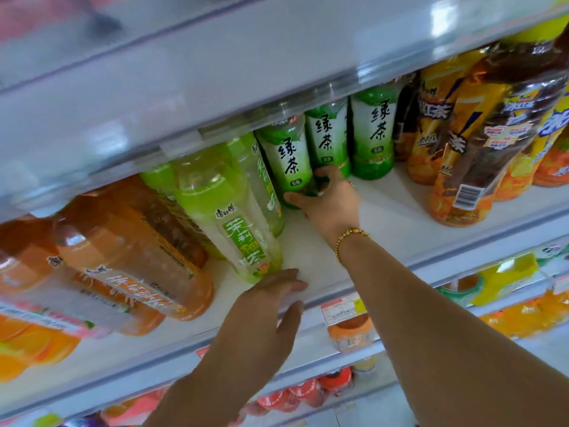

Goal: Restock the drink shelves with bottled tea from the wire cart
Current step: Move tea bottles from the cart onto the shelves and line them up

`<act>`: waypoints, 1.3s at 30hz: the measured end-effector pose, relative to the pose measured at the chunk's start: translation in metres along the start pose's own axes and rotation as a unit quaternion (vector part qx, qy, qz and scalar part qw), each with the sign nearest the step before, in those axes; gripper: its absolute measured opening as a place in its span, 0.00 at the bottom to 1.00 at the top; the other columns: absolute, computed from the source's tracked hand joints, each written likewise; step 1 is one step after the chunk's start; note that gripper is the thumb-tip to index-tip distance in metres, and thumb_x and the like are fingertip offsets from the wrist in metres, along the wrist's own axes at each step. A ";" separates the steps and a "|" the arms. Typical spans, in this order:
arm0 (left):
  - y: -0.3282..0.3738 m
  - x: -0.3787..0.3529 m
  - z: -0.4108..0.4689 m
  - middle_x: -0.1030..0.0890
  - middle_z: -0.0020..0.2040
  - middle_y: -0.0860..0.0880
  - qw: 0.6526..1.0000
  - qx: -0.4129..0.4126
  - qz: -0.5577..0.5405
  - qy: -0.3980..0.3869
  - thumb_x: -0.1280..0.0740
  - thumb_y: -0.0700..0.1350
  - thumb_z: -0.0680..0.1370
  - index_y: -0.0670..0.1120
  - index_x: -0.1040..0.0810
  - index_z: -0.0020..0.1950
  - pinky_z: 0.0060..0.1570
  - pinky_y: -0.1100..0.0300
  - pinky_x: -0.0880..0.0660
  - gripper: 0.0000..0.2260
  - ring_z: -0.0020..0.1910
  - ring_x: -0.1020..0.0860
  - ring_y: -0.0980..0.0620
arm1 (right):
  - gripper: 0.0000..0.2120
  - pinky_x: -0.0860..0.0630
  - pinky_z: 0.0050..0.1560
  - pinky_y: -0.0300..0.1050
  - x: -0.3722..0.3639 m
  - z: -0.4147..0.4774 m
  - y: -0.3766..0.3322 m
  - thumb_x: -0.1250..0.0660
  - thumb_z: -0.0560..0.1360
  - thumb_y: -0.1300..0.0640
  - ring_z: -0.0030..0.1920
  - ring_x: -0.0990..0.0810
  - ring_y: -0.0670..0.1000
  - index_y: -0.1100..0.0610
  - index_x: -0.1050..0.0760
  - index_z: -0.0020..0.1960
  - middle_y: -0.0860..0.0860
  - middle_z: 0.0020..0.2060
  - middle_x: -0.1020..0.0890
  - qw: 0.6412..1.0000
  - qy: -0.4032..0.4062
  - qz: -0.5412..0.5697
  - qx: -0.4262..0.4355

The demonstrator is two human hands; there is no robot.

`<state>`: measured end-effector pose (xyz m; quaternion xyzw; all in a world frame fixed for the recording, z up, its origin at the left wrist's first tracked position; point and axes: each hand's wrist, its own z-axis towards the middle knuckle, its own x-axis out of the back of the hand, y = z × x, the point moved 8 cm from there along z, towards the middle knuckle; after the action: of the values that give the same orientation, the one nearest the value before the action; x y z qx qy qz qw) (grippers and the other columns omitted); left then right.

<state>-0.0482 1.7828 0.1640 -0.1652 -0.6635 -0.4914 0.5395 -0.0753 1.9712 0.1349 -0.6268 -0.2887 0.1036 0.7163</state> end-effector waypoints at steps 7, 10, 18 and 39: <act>-0.007 0.000 -0.004 0.28 0.62 0.64 1.000 0.000 0.002 -0.017 0.34 0.39 0.76 0.52 0.20 0.59 0.65 0.76 0.40 0.14 0.63 0.29 0.64 | 0.30 0.37 0.42 0.34 -0.006 -0.002 -0.003 0.22 0.62 0.50 0.53 0.24 0.54 0.57 0.28 0.60 0.55 0.52 0.21 0.998 0.060 0.005 -0.008; -0.007 0.000 -0.004 0.27 0.64 0.62 1.000 0.006 0.004 -0.015 0.34 0.41 0.77 0.53 0.21 0.59 0.65 0.75 0.40 0.13 0.64 0.29 0.63 | 0.28 0.39 0.40 0.34 -0.006 -0.004 -0.006 0.22 0.63 0.51 0.51 0.26 0.52 0.59 0.28 0.56 0.55 0.53 0.23 0.997 0.072 -0.002 0.003; -0.005 0.000 -0.004 0.26 0.64 0.61 1.000 0.008 0.018 -0.020 0.33 0.42 0.76 0.52 0.21 0.59 0.63 0.75 0.40 0.13 0.64 0.28 0.63 | 0.19 0.32 0.38 0.33 0.002 -0.003 -0.008 0.25 0.67 0.53 0.43 0.24 0.49 0.58 0.25 0.53 0.48 0.40 0.24 0.999 0.036 0.030 0.001; -0.006 -0.003 0.012 0.26 0.64 0.63 0.999 0.011 0.025 -0.031 0.32 0.43 0.76 0.56 0.22 0.61 0.64 0.72 0.39 0.15 0.64 0.29 0.63 | 0.17 0.31 0.50 0.37 0.084 0.035 0.033 0.35 0.76 0.55 0.59 0.23 0.51 0.53 0.26 0.65 0.51 0.59 0.20 0.960 0.258 0.032 -0.102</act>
<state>-0.0585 1.7906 0.1596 -0.1912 -0.6806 -0.4652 0.5328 -0.0191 2.0493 0.1292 -0.7106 -0.0827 -0.0687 0.6954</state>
